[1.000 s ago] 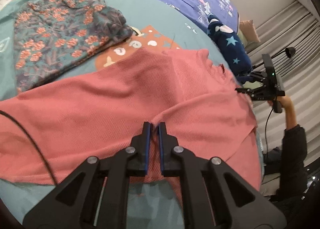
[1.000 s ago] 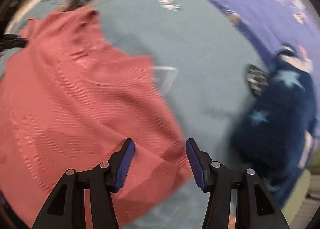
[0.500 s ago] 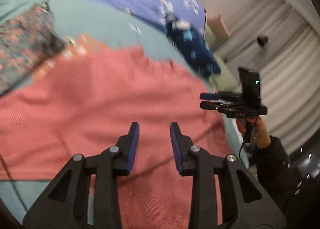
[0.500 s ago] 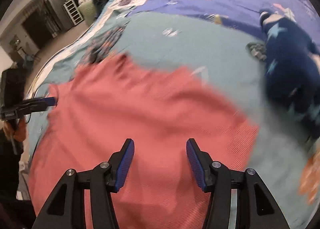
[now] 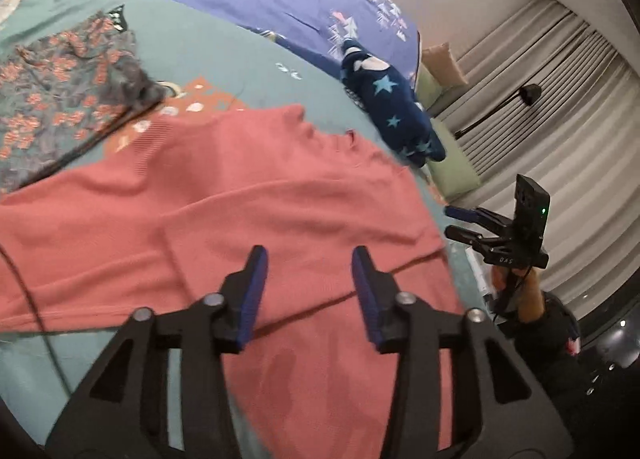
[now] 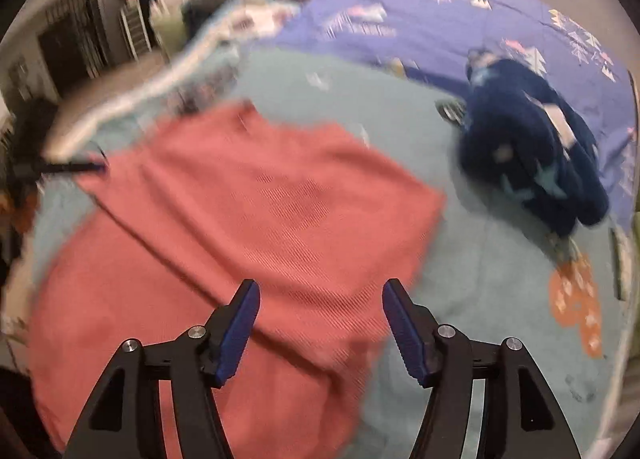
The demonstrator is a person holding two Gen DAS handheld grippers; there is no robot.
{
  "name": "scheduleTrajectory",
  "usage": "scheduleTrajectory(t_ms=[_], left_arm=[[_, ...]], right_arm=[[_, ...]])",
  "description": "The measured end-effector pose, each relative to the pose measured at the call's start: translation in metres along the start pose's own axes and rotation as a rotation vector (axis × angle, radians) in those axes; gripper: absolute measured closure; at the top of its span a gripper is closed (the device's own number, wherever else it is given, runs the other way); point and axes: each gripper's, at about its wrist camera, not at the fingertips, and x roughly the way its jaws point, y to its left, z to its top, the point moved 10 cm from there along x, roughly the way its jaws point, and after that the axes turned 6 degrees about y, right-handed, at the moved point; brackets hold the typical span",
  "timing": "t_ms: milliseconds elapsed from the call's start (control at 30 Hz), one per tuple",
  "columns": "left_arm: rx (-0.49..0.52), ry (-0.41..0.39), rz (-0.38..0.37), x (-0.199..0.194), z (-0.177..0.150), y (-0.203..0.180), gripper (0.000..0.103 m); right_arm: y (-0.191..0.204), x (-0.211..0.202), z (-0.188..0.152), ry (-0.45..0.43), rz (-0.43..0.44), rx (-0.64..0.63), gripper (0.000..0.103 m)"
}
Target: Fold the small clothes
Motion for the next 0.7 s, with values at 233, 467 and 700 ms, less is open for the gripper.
scheduleTrajectory(t_ms=[233, 467, 700], left_arm=[[-0.045, 0.050, 0.039, 0.029, -0.009, 0.019, 0.057], [-0.040, -0.034, 0.227, -0.046, -0.011, 0.056, 0.056], [-0.215, -0.226, 0.346, -0.139, -0.010, 0.123, 0.049]], right_arm=[[0.024, 0.059, 0.002, 0.106, -0.076, -0.101, 0.032], [-0.025, 0.046, 0.005, 0.082, -0.140, 0.048, 0.024], [0.011, 0.037, 0.036, 0.013, -0.060, 0.056, 0.023]])
